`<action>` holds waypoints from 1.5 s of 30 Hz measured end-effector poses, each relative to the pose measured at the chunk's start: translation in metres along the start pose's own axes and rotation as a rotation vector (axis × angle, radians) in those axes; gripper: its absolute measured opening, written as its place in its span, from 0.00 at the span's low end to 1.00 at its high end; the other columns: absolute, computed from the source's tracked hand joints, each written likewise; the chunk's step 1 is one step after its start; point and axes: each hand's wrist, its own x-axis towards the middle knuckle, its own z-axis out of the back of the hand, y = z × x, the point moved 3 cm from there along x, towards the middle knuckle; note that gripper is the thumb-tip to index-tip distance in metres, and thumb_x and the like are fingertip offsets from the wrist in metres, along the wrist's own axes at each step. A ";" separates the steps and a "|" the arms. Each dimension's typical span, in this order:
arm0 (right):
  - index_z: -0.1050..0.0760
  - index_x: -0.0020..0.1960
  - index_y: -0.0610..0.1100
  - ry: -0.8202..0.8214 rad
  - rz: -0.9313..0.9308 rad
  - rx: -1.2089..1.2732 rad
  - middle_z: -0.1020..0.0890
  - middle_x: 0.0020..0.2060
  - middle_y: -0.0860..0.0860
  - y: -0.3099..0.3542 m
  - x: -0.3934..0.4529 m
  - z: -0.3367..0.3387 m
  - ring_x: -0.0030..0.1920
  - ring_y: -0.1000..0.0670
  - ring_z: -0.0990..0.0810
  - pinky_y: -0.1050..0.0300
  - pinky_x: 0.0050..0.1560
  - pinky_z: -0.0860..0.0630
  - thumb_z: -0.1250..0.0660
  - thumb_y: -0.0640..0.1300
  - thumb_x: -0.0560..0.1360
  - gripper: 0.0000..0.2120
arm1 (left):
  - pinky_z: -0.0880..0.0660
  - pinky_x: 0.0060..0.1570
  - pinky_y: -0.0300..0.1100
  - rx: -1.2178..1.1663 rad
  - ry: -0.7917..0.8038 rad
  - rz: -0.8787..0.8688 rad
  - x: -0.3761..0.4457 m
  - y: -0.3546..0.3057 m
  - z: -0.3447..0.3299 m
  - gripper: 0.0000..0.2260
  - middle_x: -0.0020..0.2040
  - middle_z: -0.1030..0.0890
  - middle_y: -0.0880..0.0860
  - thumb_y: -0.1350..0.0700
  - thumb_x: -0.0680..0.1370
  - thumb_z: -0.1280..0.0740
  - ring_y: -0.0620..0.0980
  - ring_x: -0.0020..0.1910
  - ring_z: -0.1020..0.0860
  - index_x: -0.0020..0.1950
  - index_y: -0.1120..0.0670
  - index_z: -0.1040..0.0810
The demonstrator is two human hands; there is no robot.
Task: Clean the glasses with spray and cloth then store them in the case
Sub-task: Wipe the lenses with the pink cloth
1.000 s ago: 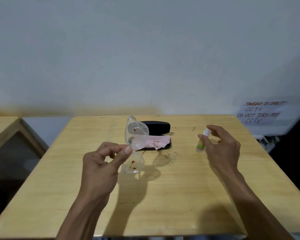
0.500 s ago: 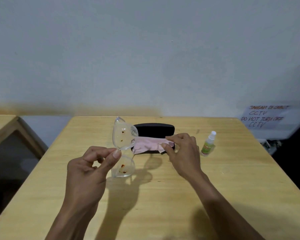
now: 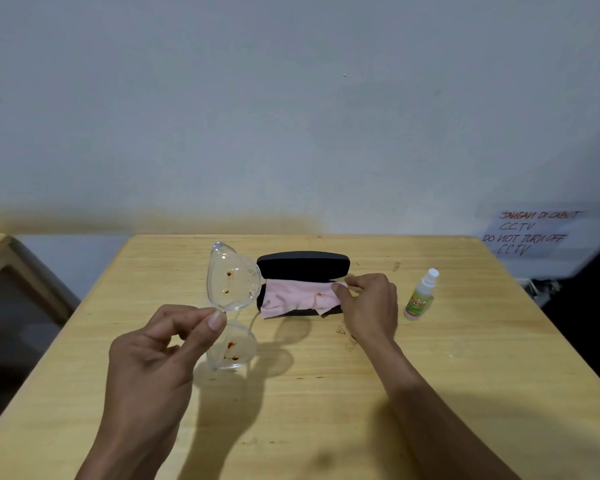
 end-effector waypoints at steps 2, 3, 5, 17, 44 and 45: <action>0.16 0.47 0.49 -0.022 -0.014 0.039 0.18 0.50 0.51 -0.001 0.000 0.000 0.57 0.45 0.23 0.45 0.54 0.23 0.25 0.51 0.73 0.07 | 0.27 0.40 0.25 0.000 -0.004 0.000 0.002 0.001 0.000 0.03 0.40 0.19 0.51 0.58 0.67 0.27 0.40 0.39 0.21 0.37 0.56 0.14; 0.16 0.45 0.50 -0.032 -0.016 0.061 0.18 0.48 0.52 0.000 -0.002 0.001 0.56 0.45 0.22 0.46 0.54 0.23 0.25 0.50 0.73 0.05 | 0.27 0.39 0.24 0.002 -0.007 0.000 0.003 0.002 0.000 0.03 0.40 0.19 0.51 0.58 0.67 0.27 0.40 0.39 0.21 0.37 0.57 0.14; 0.17 0.41 0.51 -0.050 -0.014 0.109 0.19 0.44 0.55 0.001 -0.006 0.006 0.53 0.46 0.21 0.48 0.52 0.23 0.25 0.50 0.73 0.04 | 0.27 0.39 0.25 0.008 -0.004 0.001 0.003 0.001 -0.001 0.03 0.39 0.18 0.50 0.57 0.67 0.27 0.39 0.39 0.21 0.37 0.56 0.14; 0.22 0.37 0.47 0.245 -0.069 0.514 0.16 0.31 0.52 0.069 -0.032 0.074 0.30 0.53 0.21 0.58 0.32 0.25 0.26 0.50 0.73 0.10 | 0.29 0.45 0.43 0.161 -0.013 -0.019 -0.008 0.000 -0.021 0.06 0.41 0.19 0.56 0.50 0.64 0.24 0.51 0.44 0.23 0.37 0.51 0.13; 0.15 0.54 0.53 0.035 0.610 0.385 0.19 0.53 0.54 0.094 -0.091 0.091 0.52 0.54 0.21 0.66 0.45 0.25 0.24 0.46 0.74 0.09 | 0.31 0.37 0.43 0.194 -0.018 0.038 -0.032 -0.005 -0.050 0.11 0.33 0.22 0.44 0.64 0.72 0.27 0.45 0.34 0.26 0.30 0.55 0.19; 0.15 0.54 0.53 0.115 0.520 0.475 0.17 0.51 0.55 0.094 -0.090 0.091 0.50 0.55 0.19 0.67 0.43 0.25 0.24 0.45 0.74 0.09 | 0.31 0.38 0.43 0.188 -0.016 0.037 -0.032 -0.006 -0.050 0.11 0.34 0.21 0.46 0.64 0.72 0.27 0.47 0.35 0.26 0.30 0.56 0.18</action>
